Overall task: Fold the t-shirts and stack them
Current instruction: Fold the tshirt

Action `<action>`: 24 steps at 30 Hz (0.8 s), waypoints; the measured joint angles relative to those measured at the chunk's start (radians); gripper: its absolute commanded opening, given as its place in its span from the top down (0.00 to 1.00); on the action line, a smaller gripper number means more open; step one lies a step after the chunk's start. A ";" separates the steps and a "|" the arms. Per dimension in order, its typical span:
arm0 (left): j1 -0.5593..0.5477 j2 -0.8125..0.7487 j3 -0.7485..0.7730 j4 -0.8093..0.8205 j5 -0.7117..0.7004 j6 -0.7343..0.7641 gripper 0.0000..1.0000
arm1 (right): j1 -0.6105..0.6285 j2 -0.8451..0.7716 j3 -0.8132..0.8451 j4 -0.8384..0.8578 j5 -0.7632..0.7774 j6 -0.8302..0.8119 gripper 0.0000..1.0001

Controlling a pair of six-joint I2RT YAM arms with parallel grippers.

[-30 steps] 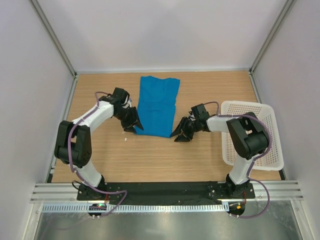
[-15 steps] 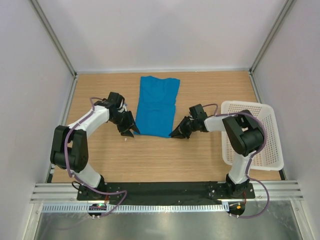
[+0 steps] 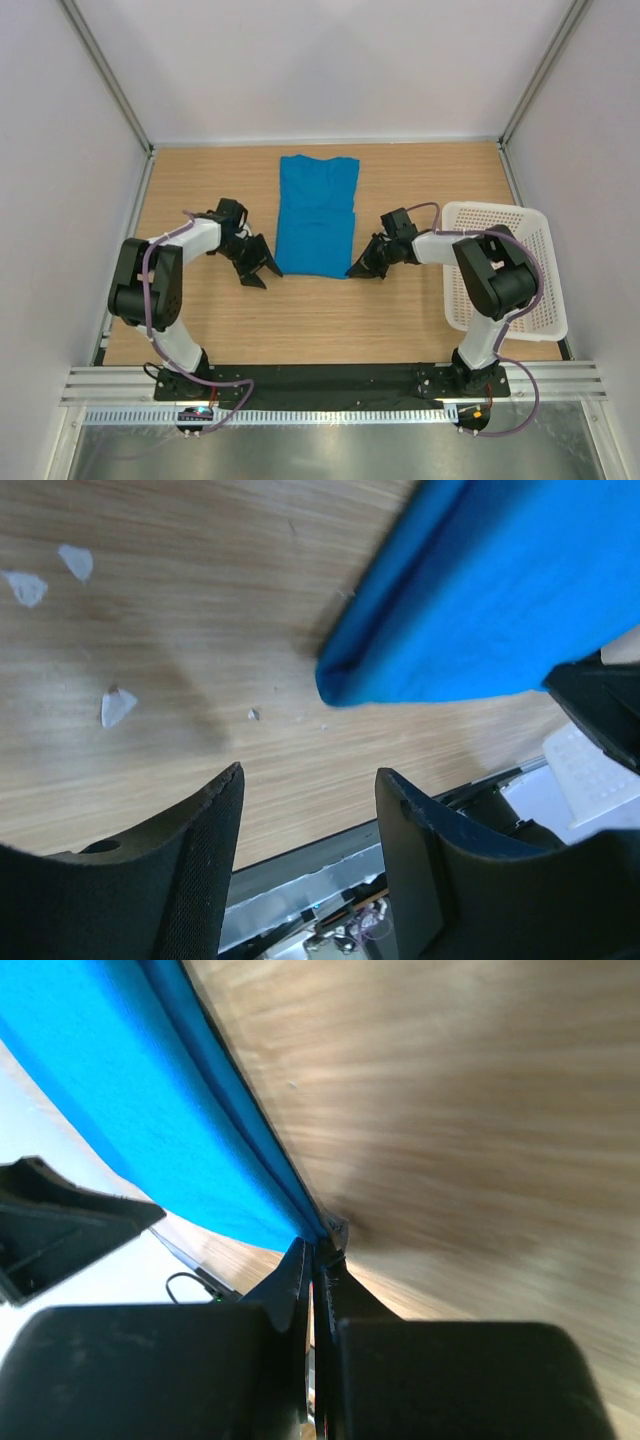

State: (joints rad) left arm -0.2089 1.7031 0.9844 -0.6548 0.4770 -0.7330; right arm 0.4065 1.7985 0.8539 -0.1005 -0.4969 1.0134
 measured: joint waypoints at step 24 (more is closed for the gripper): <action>0.003 0.159 0.039 0.110 0.117 -0.110 0.66 | -0.027 -0.038 -0.035 -0.034 -0.011 -0.042 0.99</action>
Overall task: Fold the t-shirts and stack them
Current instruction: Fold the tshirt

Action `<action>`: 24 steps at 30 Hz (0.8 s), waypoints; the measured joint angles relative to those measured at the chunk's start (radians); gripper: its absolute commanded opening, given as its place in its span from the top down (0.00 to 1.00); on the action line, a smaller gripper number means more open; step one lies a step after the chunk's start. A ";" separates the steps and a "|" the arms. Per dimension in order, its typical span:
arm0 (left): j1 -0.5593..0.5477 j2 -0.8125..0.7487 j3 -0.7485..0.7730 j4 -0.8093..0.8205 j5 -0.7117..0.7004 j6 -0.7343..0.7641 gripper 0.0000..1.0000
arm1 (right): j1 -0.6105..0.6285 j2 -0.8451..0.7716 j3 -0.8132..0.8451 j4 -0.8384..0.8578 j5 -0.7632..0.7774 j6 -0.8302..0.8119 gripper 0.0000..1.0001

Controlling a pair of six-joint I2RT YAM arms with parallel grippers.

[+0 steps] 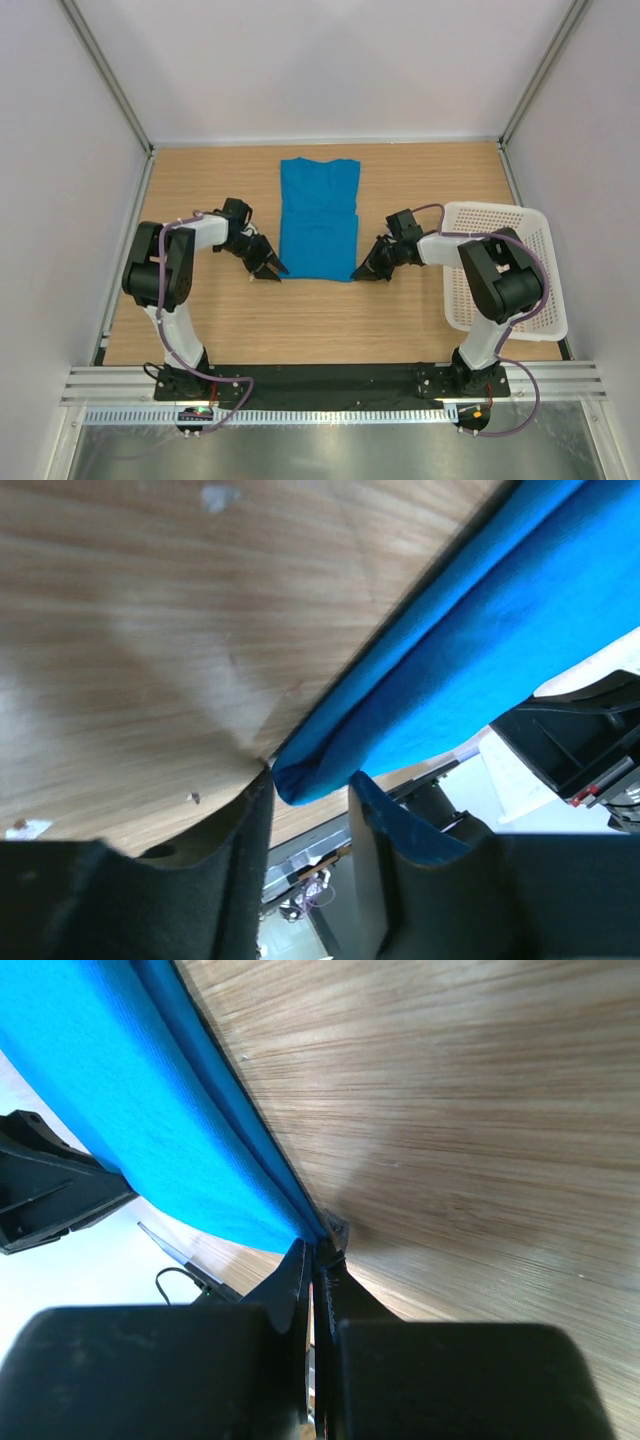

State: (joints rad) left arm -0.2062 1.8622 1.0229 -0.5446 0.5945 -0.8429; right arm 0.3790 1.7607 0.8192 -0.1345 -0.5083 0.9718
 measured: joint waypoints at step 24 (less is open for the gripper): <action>-0.219 -0.372 -0.336 0.042 -0.122 -0.053 1.00 | 0.080 -0.316 -0.156 -0.202 0.059 -0.251 0.99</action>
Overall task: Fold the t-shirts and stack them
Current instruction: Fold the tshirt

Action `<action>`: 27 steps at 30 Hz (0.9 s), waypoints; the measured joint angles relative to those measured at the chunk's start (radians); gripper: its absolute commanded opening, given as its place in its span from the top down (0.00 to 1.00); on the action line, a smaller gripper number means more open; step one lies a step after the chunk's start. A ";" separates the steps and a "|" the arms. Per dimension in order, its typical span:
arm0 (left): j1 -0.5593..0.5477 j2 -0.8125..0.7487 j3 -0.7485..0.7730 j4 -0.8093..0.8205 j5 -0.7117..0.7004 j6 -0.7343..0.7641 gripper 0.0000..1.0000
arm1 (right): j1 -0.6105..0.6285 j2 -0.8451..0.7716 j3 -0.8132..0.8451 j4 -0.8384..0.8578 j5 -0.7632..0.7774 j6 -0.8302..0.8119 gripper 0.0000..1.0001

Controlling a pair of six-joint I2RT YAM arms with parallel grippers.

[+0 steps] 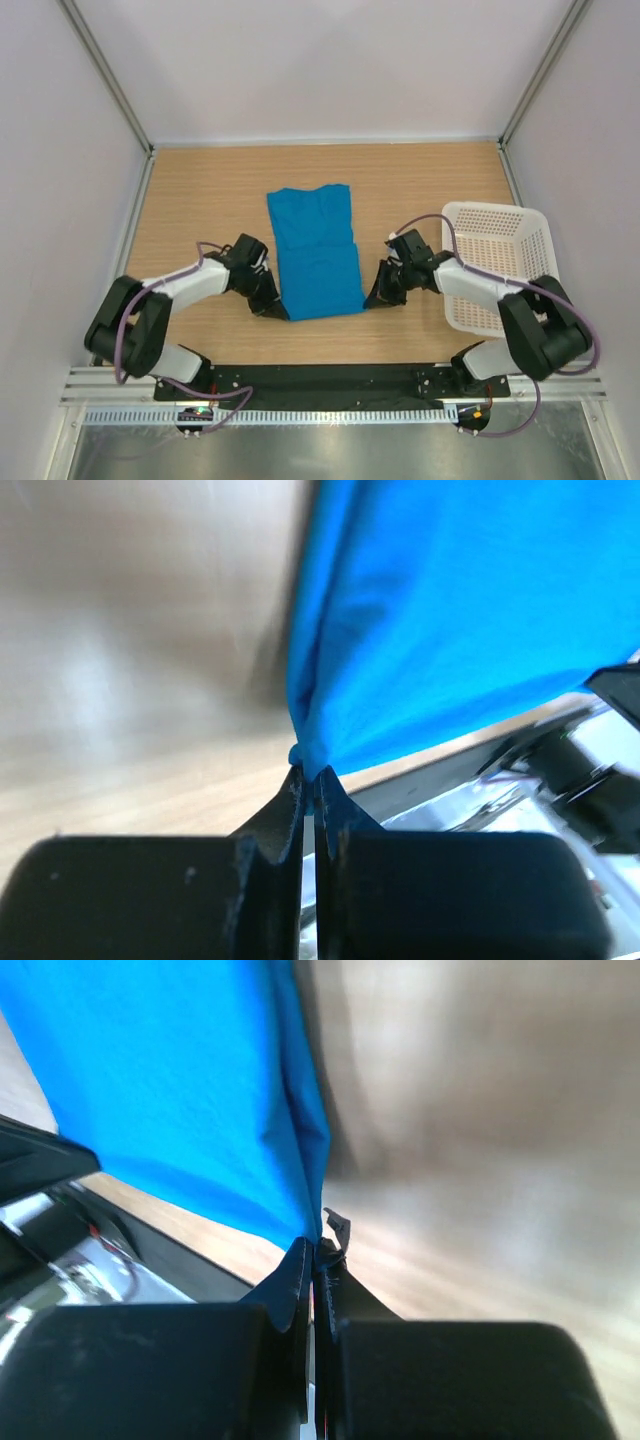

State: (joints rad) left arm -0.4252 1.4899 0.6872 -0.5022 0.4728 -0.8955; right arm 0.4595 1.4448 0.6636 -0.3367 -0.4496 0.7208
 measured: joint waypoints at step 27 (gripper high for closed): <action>-0.275 -0.698 0.012 -0.264 -0.206 -0.400 1.00 | 0.246 -0.509 0.057 -0.407 0.169 0.165 0.99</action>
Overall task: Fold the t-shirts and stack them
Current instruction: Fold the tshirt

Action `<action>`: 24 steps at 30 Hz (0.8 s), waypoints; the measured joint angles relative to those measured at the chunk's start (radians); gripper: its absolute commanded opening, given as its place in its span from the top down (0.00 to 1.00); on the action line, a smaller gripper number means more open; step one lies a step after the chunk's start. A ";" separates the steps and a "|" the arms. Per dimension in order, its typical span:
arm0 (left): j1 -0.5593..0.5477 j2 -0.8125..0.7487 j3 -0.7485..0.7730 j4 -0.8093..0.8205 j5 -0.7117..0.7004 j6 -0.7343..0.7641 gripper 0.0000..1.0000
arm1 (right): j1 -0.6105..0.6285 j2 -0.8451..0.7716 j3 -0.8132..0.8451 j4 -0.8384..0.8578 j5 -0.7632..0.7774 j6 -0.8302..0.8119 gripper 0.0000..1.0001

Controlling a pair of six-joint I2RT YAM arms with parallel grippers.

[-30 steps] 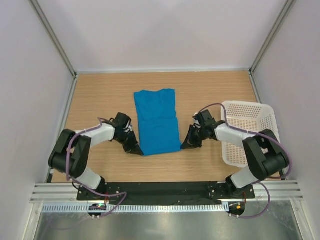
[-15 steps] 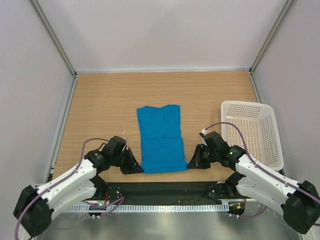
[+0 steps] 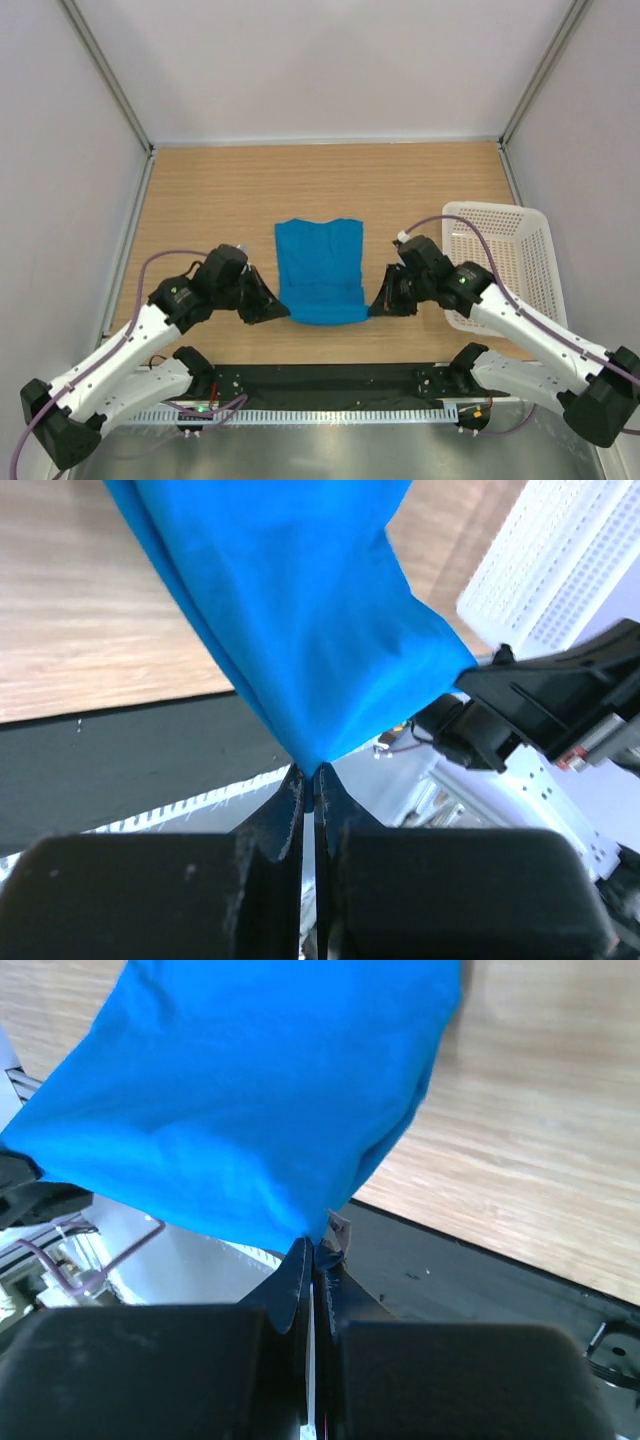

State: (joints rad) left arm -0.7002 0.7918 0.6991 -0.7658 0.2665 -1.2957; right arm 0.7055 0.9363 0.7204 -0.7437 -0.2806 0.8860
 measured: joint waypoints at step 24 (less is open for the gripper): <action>0.335 0.764 0.686 -0.150 0.065 0.352 1.00 | -0.294 0.632 0.624 -0.104 -0.090 -0.235 0.99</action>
State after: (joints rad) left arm -0.3649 1.5555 1.3849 -0.9154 0.3317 -0.9440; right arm 0.4110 1.5684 1.3449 -0.8474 -0.3702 0.6506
